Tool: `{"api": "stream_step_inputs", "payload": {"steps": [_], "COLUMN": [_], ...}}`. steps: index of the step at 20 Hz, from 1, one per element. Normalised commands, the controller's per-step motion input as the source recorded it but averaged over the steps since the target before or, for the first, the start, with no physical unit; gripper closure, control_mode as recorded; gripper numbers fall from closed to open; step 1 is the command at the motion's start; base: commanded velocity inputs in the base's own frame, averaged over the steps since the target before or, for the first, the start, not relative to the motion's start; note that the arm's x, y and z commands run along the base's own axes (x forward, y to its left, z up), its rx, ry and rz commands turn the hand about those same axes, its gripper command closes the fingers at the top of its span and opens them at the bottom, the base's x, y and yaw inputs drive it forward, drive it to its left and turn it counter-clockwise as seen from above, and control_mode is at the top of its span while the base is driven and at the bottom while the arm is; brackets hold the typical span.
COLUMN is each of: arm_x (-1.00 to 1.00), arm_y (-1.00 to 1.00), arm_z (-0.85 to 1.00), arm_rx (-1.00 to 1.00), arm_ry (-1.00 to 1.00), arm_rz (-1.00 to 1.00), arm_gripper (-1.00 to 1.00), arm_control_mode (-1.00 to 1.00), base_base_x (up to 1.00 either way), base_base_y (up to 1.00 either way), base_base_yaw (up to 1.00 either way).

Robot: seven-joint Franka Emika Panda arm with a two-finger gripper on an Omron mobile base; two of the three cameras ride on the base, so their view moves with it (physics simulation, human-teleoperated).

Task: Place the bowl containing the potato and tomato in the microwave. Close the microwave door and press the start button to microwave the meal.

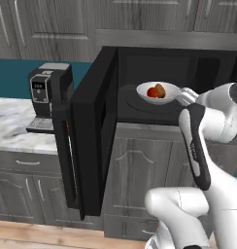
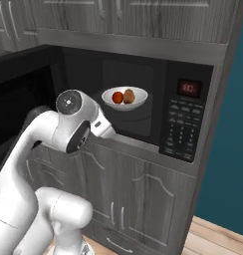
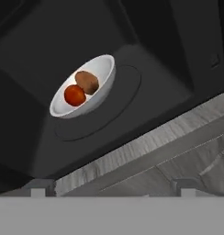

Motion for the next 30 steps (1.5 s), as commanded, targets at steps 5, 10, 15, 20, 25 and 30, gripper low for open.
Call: {"api": "stream_step_inputs", "payload": {"steps": [5,10,15,20,25,30], "arm_x": [-1.00,-1.00,-1.00,-0.91,-0.51,-0.20], "arm_y": [0.01,0.21,0.50,0.64,0.72,0.93], "arm_z": [0.46,0.30,0.10,0.13,0.24,0.01], "arm_rx": [-0.49,-0.53,-0.57,-0.52,-0.40,-0.35], "arm_ry": [0.02,0.03,0.03,0.01,0.00,0.01], "arm_rz": [0.24,0.24,0.23,0.17,0.08,0.02], "arm_gripper": [-1.00,-1.00,-1.00,-1.00,-1.00,-1.00], "arm_control_mode": [-1.00,-1.00,-1.00,-1.00,-1.00,-1.00], "base_base_x": [0.00,0.00,0.00,0.00,0.00,0.00], "base_base_y": [0.00,0.00,0.00,0.00,0.00,0.00], "base_base_yaw": [0.00,0.00,0.00,0.00,0.00,0.00]}}
